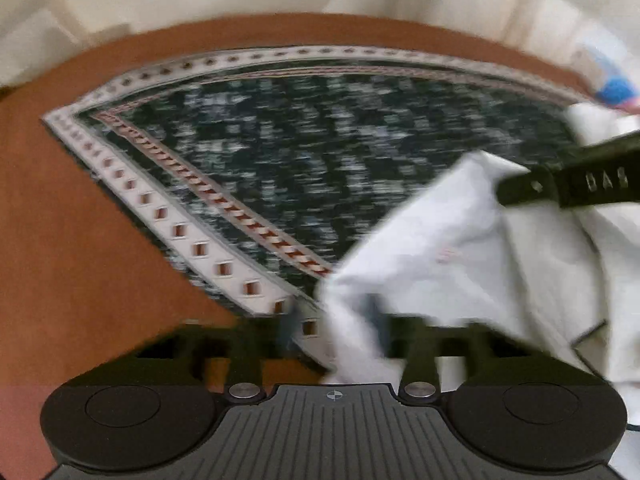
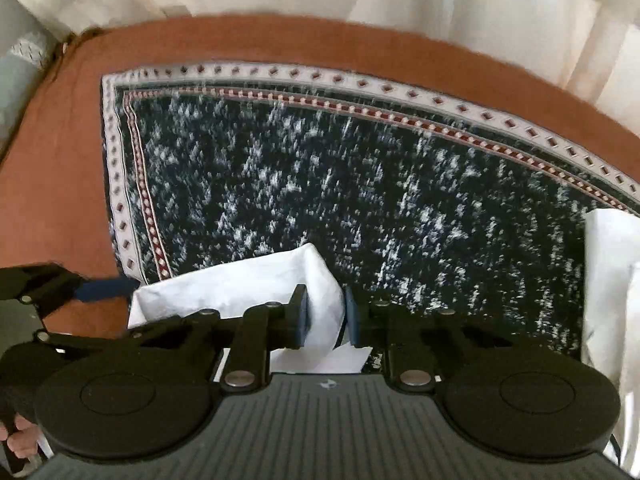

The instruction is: Fold clothes

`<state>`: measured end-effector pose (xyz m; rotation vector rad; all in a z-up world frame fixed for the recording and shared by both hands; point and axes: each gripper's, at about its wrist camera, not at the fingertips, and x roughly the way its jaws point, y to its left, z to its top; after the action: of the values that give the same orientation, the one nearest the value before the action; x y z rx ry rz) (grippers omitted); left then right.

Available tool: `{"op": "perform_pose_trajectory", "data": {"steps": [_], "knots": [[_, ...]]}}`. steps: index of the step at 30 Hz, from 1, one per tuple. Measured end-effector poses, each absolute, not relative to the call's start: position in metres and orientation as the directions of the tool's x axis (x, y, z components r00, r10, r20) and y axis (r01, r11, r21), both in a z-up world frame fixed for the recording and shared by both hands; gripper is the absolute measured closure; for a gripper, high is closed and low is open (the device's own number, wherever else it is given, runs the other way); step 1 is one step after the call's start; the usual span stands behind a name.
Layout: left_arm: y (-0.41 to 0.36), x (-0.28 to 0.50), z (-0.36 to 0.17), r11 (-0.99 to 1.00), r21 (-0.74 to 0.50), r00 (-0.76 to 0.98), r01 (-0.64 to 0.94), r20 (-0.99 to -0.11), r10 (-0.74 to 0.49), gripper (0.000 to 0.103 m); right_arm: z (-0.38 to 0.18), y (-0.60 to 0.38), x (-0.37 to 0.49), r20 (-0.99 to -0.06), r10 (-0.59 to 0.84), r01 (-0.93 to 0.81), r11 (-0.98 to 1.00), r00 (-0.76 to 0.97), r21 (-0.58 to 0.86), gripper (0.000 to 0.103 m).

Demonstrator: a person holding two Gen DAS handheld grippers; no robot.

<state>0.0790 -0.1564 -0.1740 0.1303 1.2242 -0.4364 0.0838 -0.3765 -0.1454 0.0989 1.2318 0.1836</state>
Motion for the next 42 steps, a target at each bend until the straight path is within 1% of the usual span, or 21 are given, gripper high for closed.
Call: {"op": "perform_pose_trajectory", "data": {"steps": [2,5,13,15,16,17,18,19,20,25,30,33,34,37,42], "knots": [[-0.152,0.078,-0.16,0.91,-0.158,0.286,0.384,-0.916,-0.28,0.098,-0.121,-0.386,0.072,-0.901,0.23,-0.08,0.973,0.367,0.216,0.086],[-0.157,0.067,-0.118,0.892,-0.165,0.357,0.421,-0.874,-0.33,0.099,-0.077,-0.399,0.054,-0.855,0.269,-0.091,0.962,0.443,0.256,0.087],[-0.182,0.034,-0.01,0.856,-0.166,0.519,0.49,-0.733,-0.44,0.099,0.043,-0.436,0.0,-0.72,0.265,-0.154,0.964,0.641,0.218,0.087],[-0.19,0.024,0.014,0.85,-0.165,0.549,0.5,-0.698,-0.459,0.097,0.067,-0.447,-0.011,-0.684,0.273,-0.165,0.961,0.676,0.221,0.087],[-0.191,0.021,0.017,0.851,-0.153,0.559,0.502,-0.694,-0.454,0.069,0.078,-0.452,-0.016,-0.667,0.275,-0.172,0.961,0.692,0.218,0.087],[-0.192,0.019,0.019,0.853,-0.138,0.568,0.503,-0.691,-0.447,0.049,0.089,-0.456,-0.022,-0.649,0.277,-0.182,0.96,0.709,0.211,0.087],[-0.193,0.017,0.021,0.855,-0.124,0.577,0.504,-0.688,-0.44,0.039,0.099,-0.46,-0.028,-0.631,0.278,-0.191,0.96,0.724,0.203,0.087],[-0.194,0.014,0.022,0.856,-0.11,0.586,0.505,-0.685,-0.433,0.025,0.108,-0.464,-0.034,-0.615,0.277,-0.2,0.961,0.738,0.193,0.087],[-0.195,0.012,0.024,0.858,-0.095,0.594,0.506,-0.682,-0.426,0.018,0.116,-0.468,-0.04,-0.6,0.277,-0.208,0.961,0.751,0.184,0.087],[-0.199,-0.001,0.031,0.862,-0.023,0.637,0.506,-0.664,-0.391,0.012,0.144,-0.491,-0.059,-0.544,0.295,-0.239,0.955,0.785,0.174,0.087],[-0.203,-0.013,0.039,0.864,0.049,0.679,0.501,-0.641,-0.357,0.012,0.161,-0.505,-0.079,-0.5,0.327,-0.274,0.945,0.802,0.178,0.087],[-0.202,0.004,0.039,0.831,-0.006,0.627,0.556,-0.653,-0.425,0.012,0.167,-0.51,-0.092,-0.492,0.329,-0.284,0.944,0.806,0.166,0.087],[-0.202,0.011,0.04,0.818,-0.027,0.607,0.574,-0.656,-0.448,0.01,0.168,-0.511,-0.095,-0.489,0.325,-0.282,0.946,0.809,0.161,0.087],[-0.201,0.029,0.04,0.775,-0.089,0.545,0.625,-0.662,-0.515,0.0,0.17,-0.52,-0.109,-0.479,0.309,-0.264,0.951,0.821,0.161,0.087],[-0.199,0.061,0.041,0.691,-0.193,0.431,0.697,-0.658,-0.618,0.0,0.177,-0.527,-0.127,-0.463,0.279,-0.231,0.96,0.841,0.159,0.087]]}}
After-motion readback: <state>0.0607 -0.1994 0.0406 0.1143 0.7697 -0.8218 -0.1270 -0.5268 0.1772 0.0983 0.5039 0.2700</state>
